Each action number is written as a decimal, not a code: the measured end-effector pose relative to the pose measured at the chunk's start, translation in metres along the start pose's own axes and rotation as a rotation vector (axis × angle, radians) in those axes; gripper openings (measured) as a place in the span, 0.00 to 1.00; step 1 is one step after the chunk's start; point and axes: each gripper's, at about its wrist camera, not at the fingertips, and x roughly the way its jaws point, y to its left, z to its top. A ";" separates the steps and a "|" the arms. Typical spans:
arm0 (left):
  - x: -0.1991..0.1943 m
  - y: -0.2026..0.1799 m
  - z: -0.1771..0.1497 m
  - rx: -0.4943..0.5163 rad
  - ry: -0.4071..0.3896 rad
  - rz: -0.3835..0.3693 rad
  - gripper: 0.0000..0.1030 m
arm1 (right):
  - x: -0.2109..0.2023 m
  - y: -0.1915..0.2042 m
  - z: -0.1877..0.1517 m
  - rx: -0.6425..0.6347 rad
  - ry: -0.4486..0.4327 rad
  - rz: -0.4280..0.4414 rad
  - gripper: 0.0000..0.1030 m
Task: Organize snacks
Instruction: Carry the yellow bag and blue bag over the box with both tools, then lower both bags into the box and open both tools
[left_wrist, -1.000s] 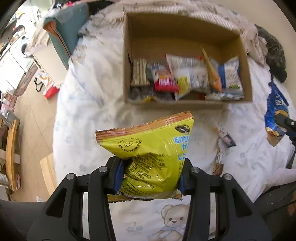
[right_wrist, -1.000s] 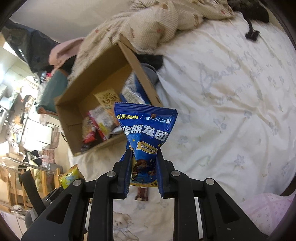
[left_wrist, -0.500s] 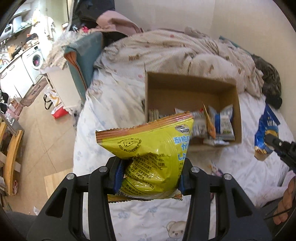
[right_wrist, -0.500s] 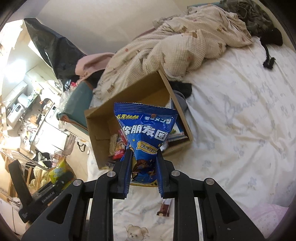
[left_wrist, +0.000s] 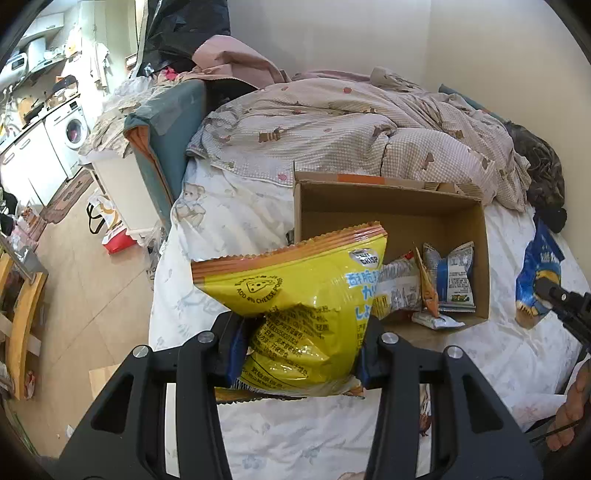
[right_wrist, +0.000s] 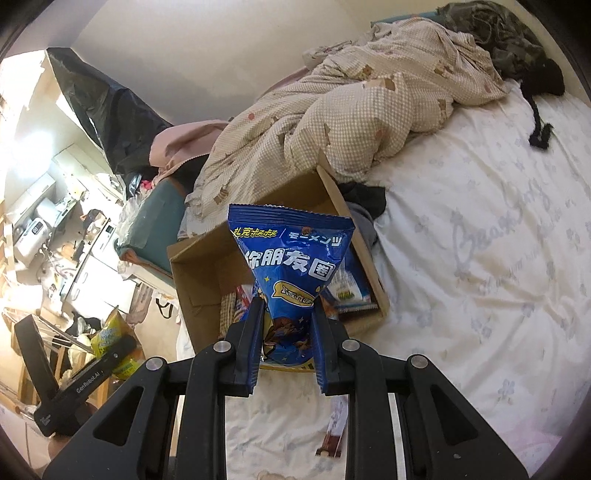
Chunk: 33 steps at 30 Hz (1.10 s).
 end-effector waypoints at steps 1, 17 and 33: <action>0.002 -0.002 0.002 0.004 0.001 -0.001 0.40 | 0.001 0.001 0.003 -0.003 -0.005 -0.002 0.24; 0.063 -0.032 0.034 0.057 0.032 -0.047 0.40 | 0.068 0.012 0.028 -0.063 0.066 -0.046 0.24; 0.099 -0.040 0.032 0.025 0.035 -0.039 0.42 | 0.113 0.021 0.041 -0.255 0.074 -0.286 0.24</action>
